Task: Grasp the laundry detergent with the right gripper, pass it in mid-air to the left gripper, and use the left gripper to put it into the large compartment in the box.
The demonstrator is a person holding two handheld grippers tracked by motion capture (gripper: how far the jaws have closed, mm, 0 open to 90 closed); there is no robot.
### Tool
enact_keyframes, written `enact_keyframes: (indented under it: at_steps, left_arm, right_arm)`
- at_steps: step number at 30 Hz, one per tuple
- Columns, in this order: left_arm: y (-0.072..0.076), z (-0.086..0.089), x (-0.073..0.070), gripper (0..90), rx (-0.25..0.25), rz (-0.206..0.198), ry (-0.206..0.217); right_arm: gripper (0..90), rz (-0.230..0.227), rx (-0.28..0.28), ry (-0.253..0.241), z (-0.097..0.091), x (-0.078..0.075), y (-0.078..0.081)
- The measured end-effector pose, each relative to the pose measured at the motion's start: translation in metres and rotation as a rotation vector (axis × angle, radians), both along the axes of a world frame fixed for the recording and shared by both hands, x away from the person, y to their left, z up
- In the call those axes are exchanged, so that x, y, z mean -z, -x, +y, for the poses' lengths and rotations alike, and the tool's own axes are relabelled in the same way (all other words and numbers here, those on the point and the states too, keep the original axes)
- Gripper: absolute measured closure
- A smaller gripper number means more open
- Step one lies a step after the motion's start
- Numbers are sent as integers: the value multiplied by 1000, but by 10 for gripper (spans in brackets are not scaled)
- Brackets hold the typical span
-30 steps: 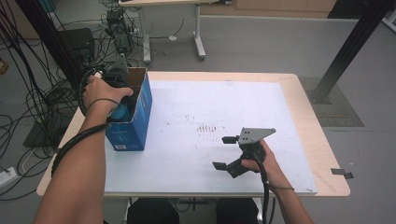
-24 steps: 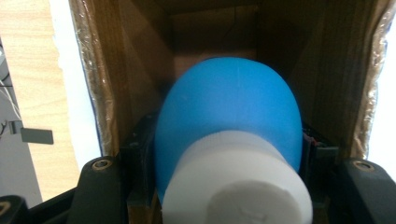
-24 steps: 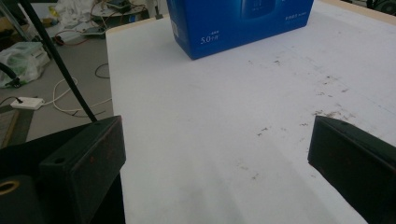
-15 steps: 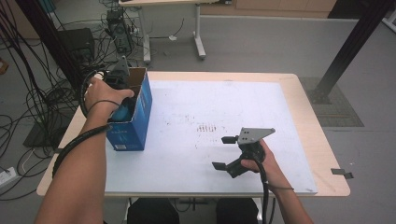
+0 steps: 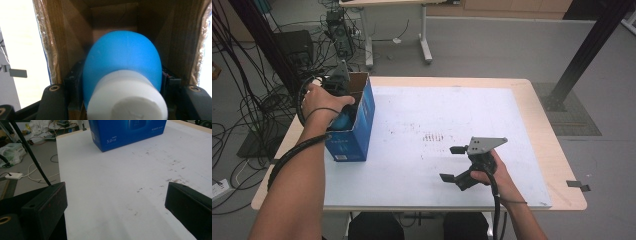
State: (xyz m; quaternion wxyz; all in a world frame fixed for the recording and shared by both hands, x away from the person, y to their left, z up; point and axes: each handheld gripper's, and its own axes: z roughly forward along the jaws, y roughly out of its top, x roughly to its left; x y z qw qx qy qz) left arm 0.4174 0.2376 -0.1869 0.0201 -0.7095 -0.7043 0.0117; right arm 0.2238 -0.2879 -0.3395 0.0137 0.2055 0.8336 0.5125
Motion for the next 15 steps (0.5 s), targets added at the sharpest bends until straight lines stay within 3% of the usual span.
enact_keyframes:
  at_steps: [15]
  left_arm:
    - [0,1,0,376,-1,-2,2]
  right_arm:
    - [42,-2,-3,3,2,-1,-1]
